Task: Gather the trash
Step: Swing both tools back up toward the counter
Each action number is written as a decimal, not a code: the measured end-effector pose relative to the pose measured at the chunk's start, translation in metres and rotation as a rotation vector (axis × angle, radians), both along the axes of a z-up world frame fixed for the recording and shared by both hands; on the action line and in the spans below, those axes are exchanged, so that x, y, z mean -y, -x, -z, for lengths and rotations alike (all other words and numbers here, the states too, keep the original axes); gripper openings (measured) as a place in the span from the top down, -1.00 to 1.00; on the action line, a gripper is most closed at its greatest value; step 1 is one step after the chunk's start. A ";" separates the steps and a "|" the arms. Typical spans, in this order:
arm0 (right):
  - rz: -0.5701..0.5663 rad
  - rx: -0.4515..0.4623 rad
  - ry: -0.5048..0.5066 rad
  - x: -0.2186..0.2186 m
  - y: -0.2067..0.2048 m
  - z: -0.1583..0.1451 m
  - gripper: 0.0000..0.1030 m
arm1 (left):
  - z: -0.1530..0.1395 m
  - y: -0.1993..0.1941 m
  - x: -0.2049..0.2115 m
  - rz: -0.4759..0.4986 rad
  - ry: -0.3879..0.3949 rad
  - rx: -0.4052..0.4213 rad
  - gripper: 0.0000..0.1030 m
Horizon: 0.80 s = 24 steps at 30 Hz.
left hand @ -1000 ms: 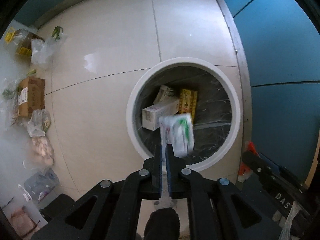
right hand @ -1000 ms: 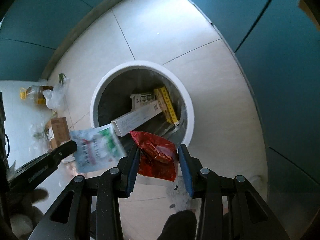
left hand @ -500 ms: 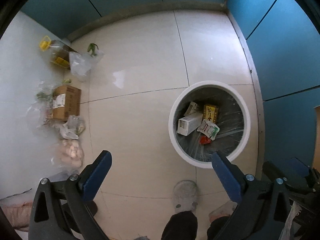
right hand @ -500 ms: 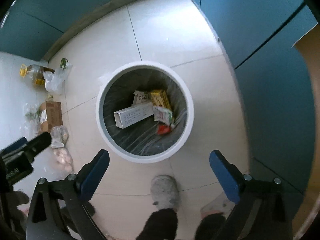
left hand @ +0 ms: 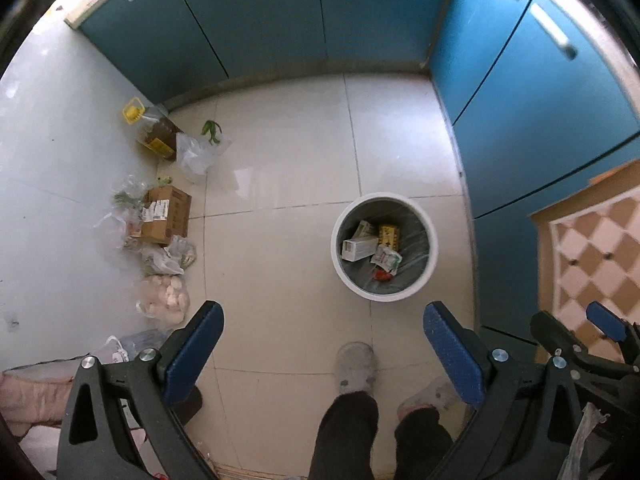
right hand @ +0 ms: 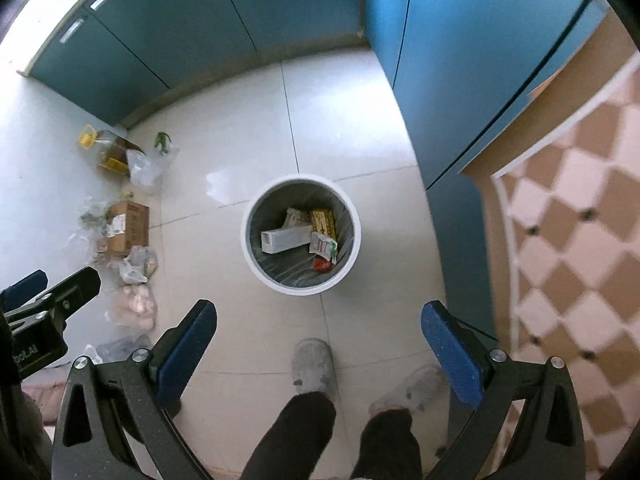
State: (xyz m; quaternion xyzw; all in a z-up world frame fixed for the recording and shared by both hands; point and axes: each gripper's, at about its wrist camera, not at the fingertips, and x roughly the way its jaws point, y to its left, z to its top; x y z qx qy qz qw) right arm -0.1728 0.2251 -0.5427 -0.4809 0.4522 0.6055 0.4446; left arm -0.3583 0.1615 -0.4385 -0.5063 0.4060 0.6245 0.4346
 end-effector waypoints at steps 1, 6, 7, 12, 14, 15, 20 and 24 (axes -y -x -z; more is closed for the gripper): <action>0.003 -0.001 -0.015 0.005 -0.005 -0.022 -1.00 | -0.015 -0.003 0.005 0.006 -0.010 -0.004 -0.98; -0.003 -0.007 -0.078 0.025 -0.022 -0.104 -1.00 | -0.073 -0.017 0.028 0.027 -0.051 -0.006 -0.98; -0.004 -0.013 -0.089 0.029 -0.025 -0.121 -1.00 | -0.086 -0.020 0.033 0.031 -0.062 -0.005 -0.98; -0.021 -0.042 -0.142 0.050 -0.038 -0.191 -1.00 | -0.131 -0.032 0.054 0.042 -0.101 -0.019 -0.98; -0.024 -0.059 -0.160 0.058 -0.042 -0.213 -1.00 | -0.149 -0.039 0.062 0.043 -0.107 -0.049 -0.98; -0.023 -0.071 -0.167 0.062 -0.045 -0.222 -1.00 | -0.157 -0.043 0.064 0.046 -0.117 -0.065 -0.98; 0.027 -0.182 -0.180 0.081 -0.074 -0.264 -1.00 | -0.209 -0.077 0.068 0.094 -0.212 -0.147 -0.98; 0.131 -0.260 -0.203 0.097 -0.129 -0.293 -1.00 | -0.247 -0.141 0.056 0.220 -0.333 -0.186 -0.98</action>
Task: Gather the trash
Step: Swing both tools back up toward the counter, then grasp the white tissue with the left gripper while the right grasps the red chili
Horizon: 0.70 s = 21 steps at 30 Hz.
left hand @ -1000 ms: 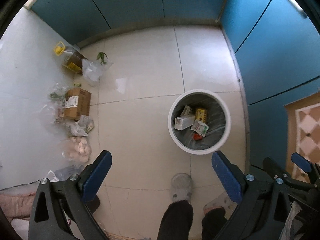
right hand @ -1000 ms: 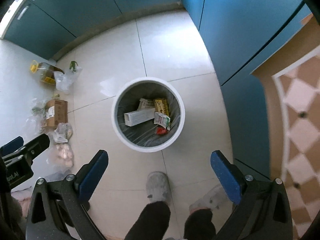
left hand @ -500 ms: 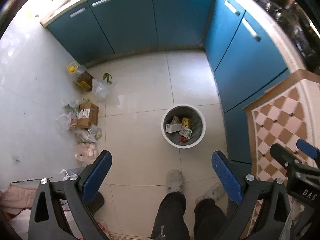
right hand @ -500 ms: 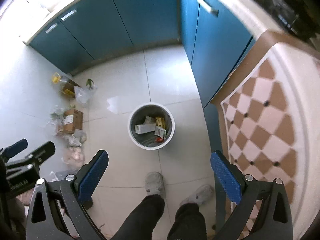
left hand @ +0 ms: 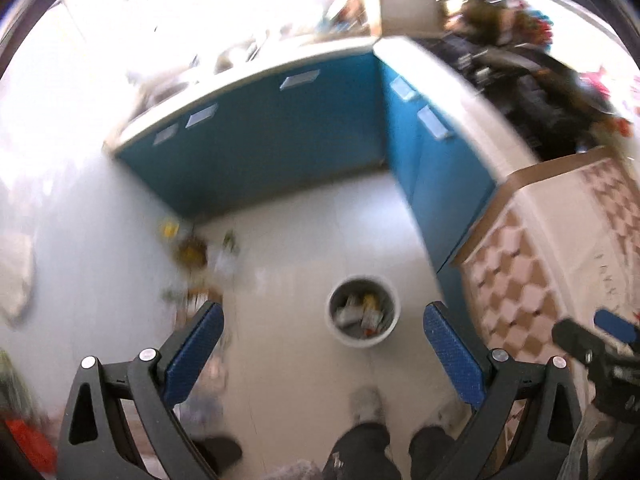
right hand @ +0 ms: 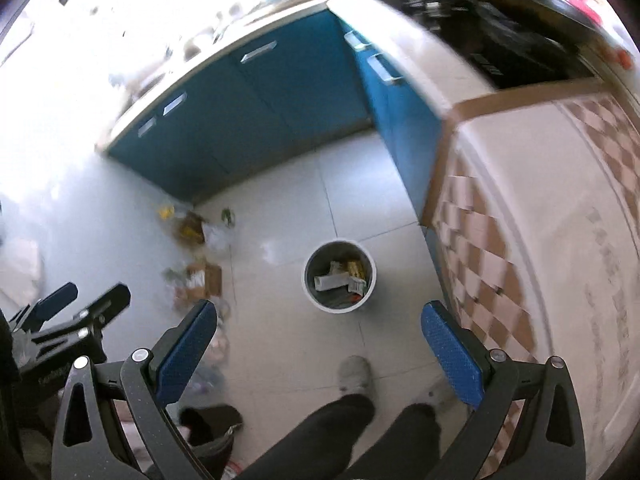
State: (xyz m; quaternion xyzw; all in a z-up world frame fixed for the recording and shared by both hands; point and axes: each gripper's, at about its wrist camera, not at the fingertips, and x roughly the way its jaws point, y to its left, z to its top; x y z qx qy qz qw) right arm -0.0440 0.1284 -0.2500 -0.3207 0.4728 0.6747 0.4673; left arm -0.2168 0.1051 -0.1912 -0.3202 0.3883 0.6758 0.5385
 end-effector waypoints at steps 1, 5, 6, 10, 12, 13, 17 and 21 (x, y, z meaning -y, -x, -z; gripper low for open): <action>0.025 -0.010 -0.007 0.004 -0.014 -0.004 -1.00 | -0.006 -0.019 -0.003 0.044 -0.014 0.003 -0.98; 0.198 -0.033 -0.043 0.036 -0.103 -0.026 -1.00 | -0.014 -0.119 -0.020 0.247 -0.014 0.012 -0.98; 0.254 -0.029 -0.049 0.049 -0.130 -0.029 -1.00 | -0.013 -0.149 -0.021 0.303 -0.010 0.015 -0.98; 0.516 -0.005 -0.019 0.108 -0.242 -0.023 -1.00 | -0.002 -0.270 -0.012 0.545 0.064 0.058 -0.98; 0.658 -0.001 0.021 0.143 -0.296 -0.014 -1.00 | 0.016 -0.337 0.002 0.682 0.146 0.093 -0.98; 0.739 0.009 0.049 0.165 -0.325 -0.007 -1.00 | 0.023 -0.358 0.008 0.722 0.178 0.097 -0.98; 0.989 0.027 0.156 0.243 -0.403 0.029 -1.00 | 0.078 -0.461 0.046 0.915 0.395 0.108 -0.96; 1.146 0.039 0.288 0.312 -0.451 0.076 -0.89 | 0.129 -0.509 0.076 0.992 0.522 0.049 -0.66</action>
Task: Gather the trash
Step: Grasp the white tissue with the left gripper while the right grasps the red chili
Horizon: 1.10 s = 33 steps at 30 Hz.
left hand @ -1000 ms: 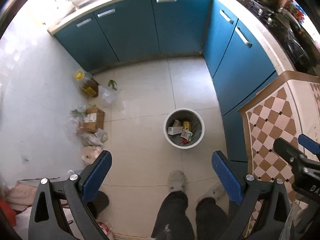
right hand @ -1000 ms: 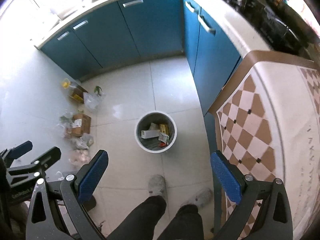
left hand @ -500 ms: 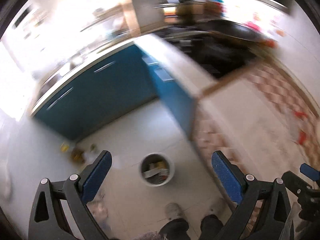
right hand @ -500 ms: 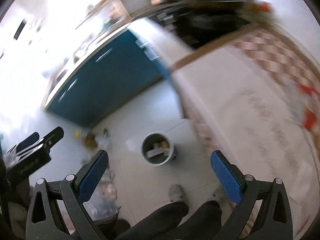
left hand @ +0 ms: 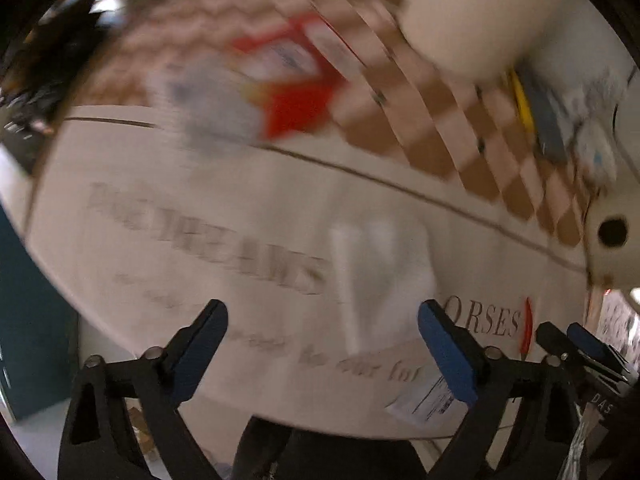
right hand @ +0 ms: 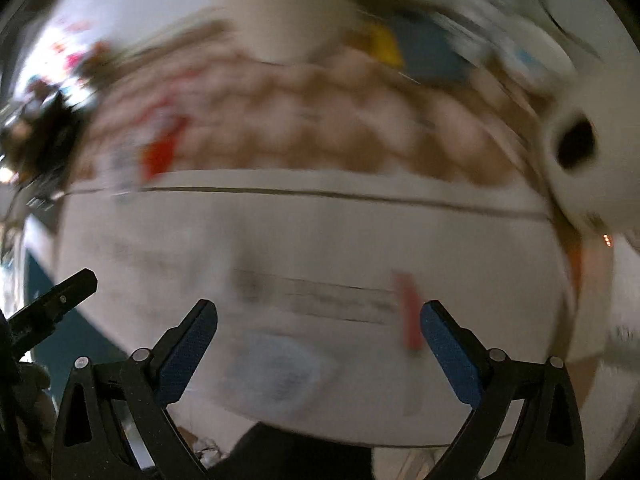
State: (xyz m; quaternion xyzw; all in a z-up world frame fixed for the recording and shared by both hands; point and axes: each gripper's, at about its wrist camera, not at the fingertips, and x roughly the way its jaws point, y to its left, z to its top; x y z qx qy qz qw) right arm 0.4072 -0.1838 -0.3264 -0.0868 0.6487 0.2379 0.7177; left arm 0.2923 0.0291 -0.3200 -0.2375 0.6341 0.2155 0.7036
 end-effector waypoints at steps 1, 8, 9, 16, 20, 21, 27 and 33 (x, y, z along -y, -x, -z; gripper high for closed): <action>0.030 -0.014 0.022 0.014 -0.007 0.010 -0.76 | 0.009 -0.007 0.003 0.009 0.016 -0.017 -0.50; 0.063 -0.075 0.069 0.046 -0.020 0.053 -0.30 | 0.036 -0.022 0.020 0.026 0.018 -0.076 0.74; 0.054 -0.081 0.077 0.045 -0.018 0.057 -0.22 | 0.034 -0.024 0.022 0.031 0.008 -0.074 0.86; -0.016 0.044 0.128 0.038 -0.004 0.057 0.80 | 0.008 -0.022 0.026 0.037 -0.103 -0.055 0.94; -0.014 0.039 0.110 0.037 -0.003 0.049 0.81 | -0.035 -0.012 0.016 0.001 -0.195 0.009 0.94; -0.022 0.051 0.105 0.033 -0.003 0.041 0.81 | -0.051 -0.007 0.011 -0.017 -0.228 0.036 0.94; -0.107 0.136 0.025 0.000 0.008 -0.016 0.81 | -0.104 0.050 -0.025 -0.137 -0.342 0.141 0.94; -0.254 0.193 -0.091 -0.093 0.044 -0.067 0.81 | -0.136 0.133 -0.065 -0.301 -0.400 0.188 0.94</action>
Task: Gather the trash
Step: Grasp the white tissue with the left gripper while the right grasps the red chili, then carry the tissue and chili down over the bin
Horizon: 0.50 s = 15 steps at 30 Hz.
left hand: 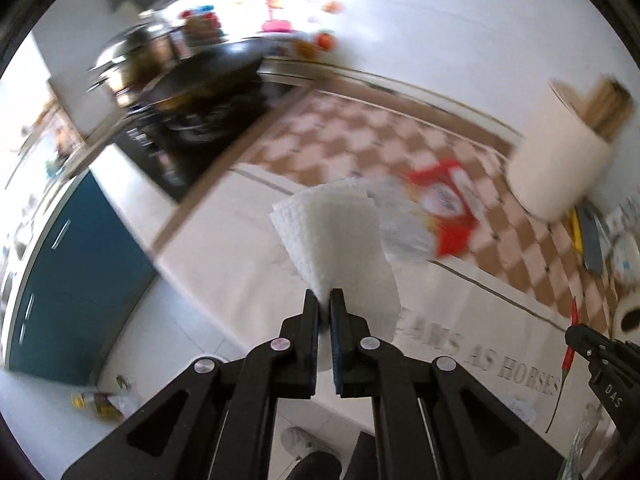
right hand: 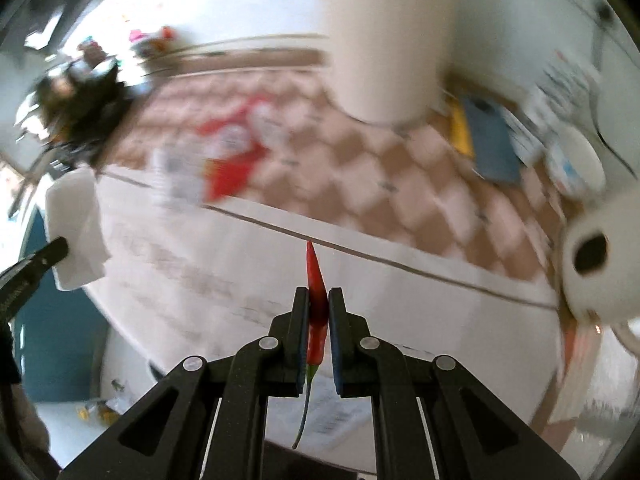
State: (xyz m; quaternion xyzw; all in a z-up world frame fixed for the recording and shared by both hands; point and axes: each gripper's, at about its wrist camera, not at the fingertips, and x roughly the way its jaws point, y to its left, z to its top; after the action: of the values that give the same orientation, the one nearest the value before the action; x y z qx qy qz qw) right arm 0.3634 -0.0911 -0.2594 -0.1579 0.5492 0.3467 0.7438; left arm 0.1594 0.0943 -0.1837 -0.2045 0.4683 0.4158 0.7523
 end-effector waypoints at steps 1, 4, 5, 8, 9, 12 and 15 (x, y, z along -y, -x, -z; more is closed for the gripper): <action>-0.037 0.005 -0.019 -0.016 0.012 -0.009 0.81 | 0.000 0.015 -0.010 -0.031 -0.003 0.008 0.95; -0.130 -0.001 -0.057 -0.061 0.046 -0.024 0.81 | -0.003 0.064 -0.030 -0.120 -0.012 0.025 0.94; -0.156 -0.004 -0.065 -0.072 0.057 -0.025 0.81 | -0.004 0.081 -0.035 -0.154 -0.016 0.025 0.95; -0.260 -0.018 -0.080 -0.110 0.100 -0.027 0.81 | 0.001 0.135 -0.052 -0.263 -0.001 0.023 0.95; -0.300 -0.027 -0.080 -0.125 0.117 -0.027 0.81 | 0.004 0.152 -0.057 -0.295 0.001 0.018 0.95; -0.403 -0.040 -0.077 -0.158 0.161 -0.023 0.81 | 0.013 0.197 -0.065 -0.386 0.018 0.007 0.95; -0.516 -0.052 -0.072 -0.193 0.214 -0.014 0.81 | 0.031 0.242 -0.078 -0.479 0.050 -0.007 0.95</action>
State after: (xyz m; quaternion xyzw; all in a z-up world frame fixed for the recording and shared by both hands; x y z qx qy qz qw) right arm 0.1493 0.1020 -0.2457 -0.2574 0.4971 0.5482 0.6214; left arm -0.0825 0.1718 -0.2146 -0.3268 0.4192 0.5715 0.6252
